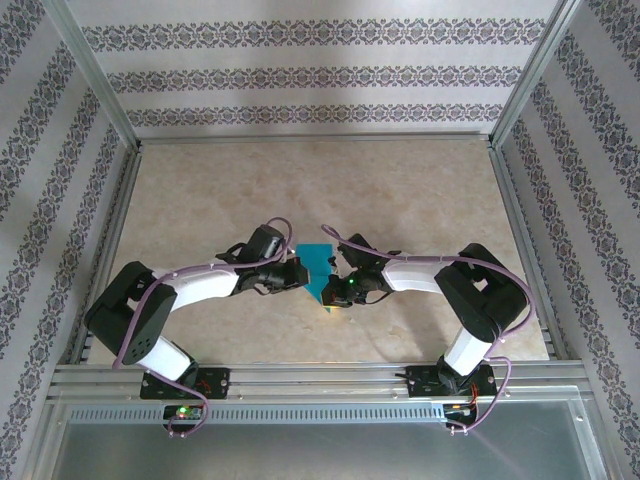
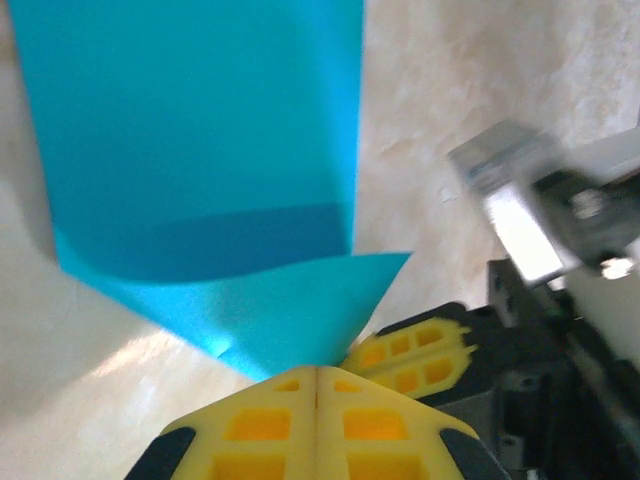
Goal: Fold a paper plane with a square sheet of paper (fold left side to right side)
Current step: Third fold the triangle at the center of the table.
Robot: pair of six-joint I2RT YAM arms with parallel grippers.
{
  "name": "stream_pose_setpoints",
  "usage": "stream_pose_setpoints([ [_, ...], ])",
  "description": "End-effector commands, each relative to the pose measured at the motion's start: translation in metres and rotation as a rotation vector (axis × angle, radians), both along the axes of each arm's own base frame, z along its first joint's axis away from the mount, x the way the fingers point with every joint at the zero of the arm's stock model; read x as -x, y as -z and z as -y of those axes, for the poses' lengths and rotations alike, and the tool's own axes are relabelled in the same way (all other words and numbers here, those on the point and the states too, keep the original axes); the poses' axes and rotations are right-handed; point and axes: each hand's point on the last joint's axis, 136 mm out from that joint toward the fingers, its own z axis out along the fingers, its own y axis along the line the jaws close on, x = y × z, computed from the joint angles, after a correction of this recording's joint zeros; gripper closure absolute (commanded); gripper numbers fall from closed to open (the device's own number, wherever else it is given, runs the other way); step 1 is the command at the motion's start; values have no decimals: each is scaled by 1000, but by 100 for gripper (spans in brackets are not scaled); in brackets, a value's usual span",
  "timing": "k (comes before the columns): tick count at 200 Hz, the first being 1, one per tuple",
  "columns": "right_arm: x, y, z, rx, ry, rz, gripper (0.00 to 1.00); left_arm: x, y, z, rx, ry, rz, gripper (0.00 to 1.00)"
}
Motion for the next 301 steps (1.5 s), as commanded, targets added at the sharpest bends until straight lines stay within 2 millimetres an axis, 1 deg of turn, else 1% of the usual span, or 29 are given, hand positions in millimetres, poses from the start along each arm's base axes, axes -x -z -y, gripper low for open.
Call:
stream_pose_setpoints([
  [1,9,37,35,191,32,-48,100,10,-2,12,76,5,-30,97],
  [48,9,38,36,210,27,-51,100,15,7,25,106,26,-52,98],
  [87,10,40,35,218,27,-59,100,11,14,33,125,18,-64,98],
  [116,10,40,36,223,29,-62,100,6,15,37,137,18,-58,98],
  [180,12,41,41,246,22,-64,100,5,31,33,96,-8,-82,99],
  [221,14,41,45,272,11,-66,100,6,44,21,-3,-38,-116,100],
  [250,15,43,48,291,10,-66,100,6,50,12,-72,-43,-123,100],
  [301,17,44,50,305,3,-68,100,5,58,12,-66,-56,-114,100],
])
